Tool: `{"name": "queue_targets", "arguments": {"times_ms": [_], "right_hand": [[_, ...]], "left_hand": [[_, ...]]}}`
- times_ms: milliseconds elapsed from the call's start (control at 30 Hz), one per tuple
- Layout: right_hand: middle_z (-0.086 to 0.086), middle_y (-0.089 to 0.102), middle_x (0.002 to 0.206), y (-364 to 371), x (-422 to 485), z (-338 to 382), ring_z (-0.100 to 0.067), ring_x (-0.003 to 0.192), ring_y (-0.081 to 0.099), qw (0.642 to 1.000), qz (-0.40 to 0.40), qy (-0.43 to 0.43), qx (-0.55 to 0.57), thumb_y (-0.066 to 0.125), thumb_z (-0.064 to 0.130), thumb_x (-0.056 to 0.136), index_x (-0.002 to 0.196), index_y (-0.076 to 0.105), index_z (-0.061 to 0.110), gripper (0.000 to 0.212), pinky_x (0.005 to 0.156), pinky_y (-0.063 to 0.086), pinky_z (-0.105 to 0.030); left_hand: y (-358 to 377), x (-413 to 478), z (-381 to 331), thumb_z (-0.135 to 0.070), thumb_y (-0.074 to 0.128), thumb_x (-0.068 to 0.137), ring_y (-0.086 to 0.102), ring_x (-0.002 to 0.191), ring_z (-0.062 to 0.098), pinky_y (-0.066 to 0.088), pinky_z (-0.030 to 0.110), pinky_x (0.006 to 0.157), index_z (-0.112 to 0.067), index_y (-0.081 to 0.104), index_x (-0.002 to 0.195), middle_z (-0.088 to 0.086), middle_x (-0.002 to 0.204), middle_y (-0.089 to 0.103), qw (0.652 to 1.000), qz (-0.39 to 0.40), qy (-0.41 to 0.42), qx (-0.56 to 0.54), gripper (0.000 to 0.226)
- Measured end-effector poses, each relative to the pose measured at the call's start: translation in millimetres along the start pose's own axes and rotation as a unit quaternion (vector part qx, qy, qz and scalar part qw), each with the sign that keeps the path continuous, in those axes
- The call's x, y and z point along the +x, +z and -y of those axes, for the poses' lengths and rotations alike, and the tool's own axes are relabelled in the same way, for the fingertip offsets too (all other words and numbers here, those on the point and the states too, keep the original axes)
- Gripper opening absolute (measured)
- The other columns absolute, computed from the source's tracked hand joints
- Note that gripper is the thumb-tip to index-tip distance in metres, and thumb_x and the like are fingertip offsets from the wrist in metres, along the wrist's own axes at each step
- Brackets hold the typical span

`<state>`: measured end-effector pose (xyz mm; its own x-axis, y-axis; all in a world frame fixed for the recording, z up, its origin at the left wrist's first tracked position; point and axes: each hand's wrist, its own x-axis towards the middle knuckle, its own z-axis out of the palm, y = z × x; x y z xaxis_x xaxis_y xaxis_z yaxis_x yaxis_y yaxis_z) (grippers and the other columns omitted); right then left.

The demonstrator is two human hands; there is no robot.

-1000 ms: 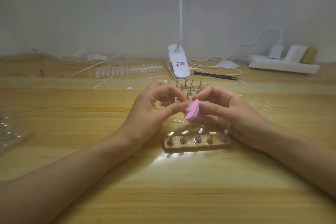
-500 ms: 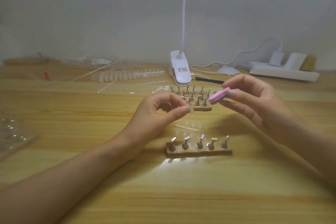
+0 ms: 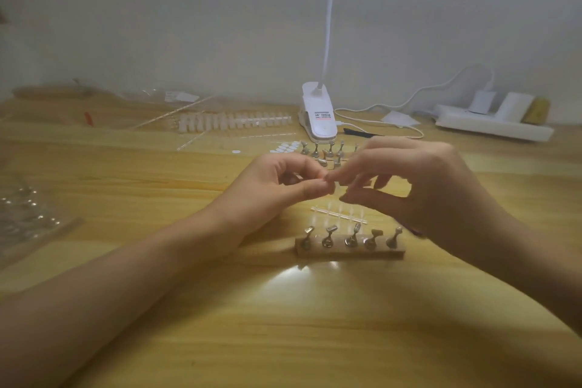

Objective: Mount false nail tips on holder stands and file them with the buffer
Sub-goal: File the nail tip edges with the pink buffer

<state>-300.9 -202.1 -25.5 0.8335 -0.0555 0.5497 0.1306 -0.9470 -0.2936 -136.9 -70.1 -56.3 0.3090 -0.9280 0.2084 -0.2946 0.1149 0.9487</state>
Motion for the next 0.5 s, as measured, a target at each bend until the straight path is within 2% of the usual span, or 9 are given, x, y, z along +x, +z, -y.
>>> {"name": "queue_targets", "arguments": {"times_ms": [67, 133, 200, 267, 333, 400, 467, 500], "right_hand": [[0.008, 0.069, 0.082, 2.3, 1.4, 3.3, 0.003, 0.074, 0.064, 1.0, -0.026, 0.01, -0.003, 0.08, 0.019, 0.08, 0.093, 0.078, 0.017, 0.014, 0.066, 0.051, -0.013], [0.007, 0.07, 0.082, 2.8, 4.7, 5.9, -0.002, 0.077, 0.067, 0.999, -0.026, 0.02, -0.004, 0.083, 0.018, 0.076, 0.093, 0.077, 0.016, 0.018, 0.063, 0.054, -0.019], [0.007, 0.071, 0.082, 2.5, 8.4, 7.5, -0.006, 0.079, 0.067, 0.999, -0.03, 0.027, -0.009, 0.085, 0.017, 0.075, 0.093, 0.078, 0.017, 0.02, 0.062, 0.054, -0.022], [0.008, 0.07, 0.082, 1.9, 11.7, 10.3, -0.009, 0.081, 0.066, 0.999, -0.041, 0.033, -0.004, 0.083, 0.022, 0.076, 0.093, 0.077, 0.018, 0.018, 0.062, 0.054, -0.027], [0.006, 0.069, 0.086, 1.1, 13.6, 12.9, -0.013, 0.085, 0.066, 0.998, -0.054, 0.042, 0.015, 0.078, 0.032, 0.078, 0.093, 0.077, 0.018, 0.02, 0.063, 0.055, -0.032], [0.005, 0.07, 0.09, 0.7, 13.4, 15.1, -0.014, 0.089, 0.067, 0.995, -0.068, 0.052, 0.044, 0.076, 0.035, 0.079, 0.093, 0.076, 0.018, 0.022, 0.067, 0.057, -0.032], [0.011, 0.071, 0.091, 1.2, 9.3, 15.9, -0.009, 0.092, 0.067, 0.994, -0.072, 0.059, 0.059, 0.077, 0.036, 0.079, 0.093, 0.076, 0.019, 0.021, 0.077, 0.055, -0.025], [0.015, 0.071, 0.09, 2.3, 5.5, 16.1, -0.005, 0.092, 0.067, 0.994, -0.066, 0.063, 0.064, 0.077, 0.036, 0.079, 0.092, 0.076, 0.019, 0.021, 0.08, 0.052, -0.018]], "left_hand": [[-2.0, -1.9, -3.0, -0.027, 0.071, 0.082, 0.055, 0.061, -0.004, 0.041, 0.004, 0.058, -0.016, 0.071, 0.083, -0.01, 0.07, 0.066, 1.0, 0.015, -0.005, -0.007, 0.012], [-5.1, -2.4, -5.5, -0.034, 0.07, 0.079, 0.042, 0.048, -0.003, 0.033, 0.005, 0.048, -0.023, 0.07, 0.077, -0.009, 0.064, 0.056, 1.0, 0.021, -0.022, -0.009, 0.011], [-9.0, -0.8, -9.5, -0.041, 0.069, 0.075, 0.034, 0.047, 0.0, 0.028, 0.011, 0.046, -0.027, 0.07, 0.074, -0.01, 0.063, 0.051, 0.999, 0.029, -0.033, 0.005, 0.014], [-13.6, 0.5, -15.5, -0.041, 0.068, 0.076, 0.036, 0.048, -0.001, 0.028, 0.011, 0.047, -0.029, 0.07, 0.073, -0.02, 0.06, 0.053, 0.998, 0.041, -0.04, 0.021, 0.012], [-20.1, 0.3, -22.3, -0.042, 0.069, 0.078, 0.043, 0.054, -0.004, 0.032, 0.012, 0.05, -0.032, 0.07, 0.074, -0.022, 0.065, 0.057, 0.997, 0.06, -0.044, 0.035, 0.011], [-29.7, -2.7, -26.4, -0.041, 0.074, 0.079, 0.056, 0.068, -0.008, 0.042, 0.012, 0.055, -0.035, 0.068, 0.087, -0.024, 0.081, 0.066, 0.99, 0.114, -0.028, 0.074, 0.012], [-36.5, -6.9, -25.2, -0.036, 0.081, 0.074, 0.062, 0.098, -0.005, 0.048, 0.012, 0.07, -0.039, 0.059, 0.108, -0.023, 0.109, 0.068, 0.971, 0.18, -0.028, 0.153, 0.04], [-36.3, -8.9, -22.7, -0.028, 0.083, 0.073, 0.061, 0.106, -0.001, 0.048, 0.012, 0.074, -0.038, 0.054, 0.117, -0.02, 0.116, 0.067, 0.966, 0.198, -0.033, 0.165, 0.053]]}}
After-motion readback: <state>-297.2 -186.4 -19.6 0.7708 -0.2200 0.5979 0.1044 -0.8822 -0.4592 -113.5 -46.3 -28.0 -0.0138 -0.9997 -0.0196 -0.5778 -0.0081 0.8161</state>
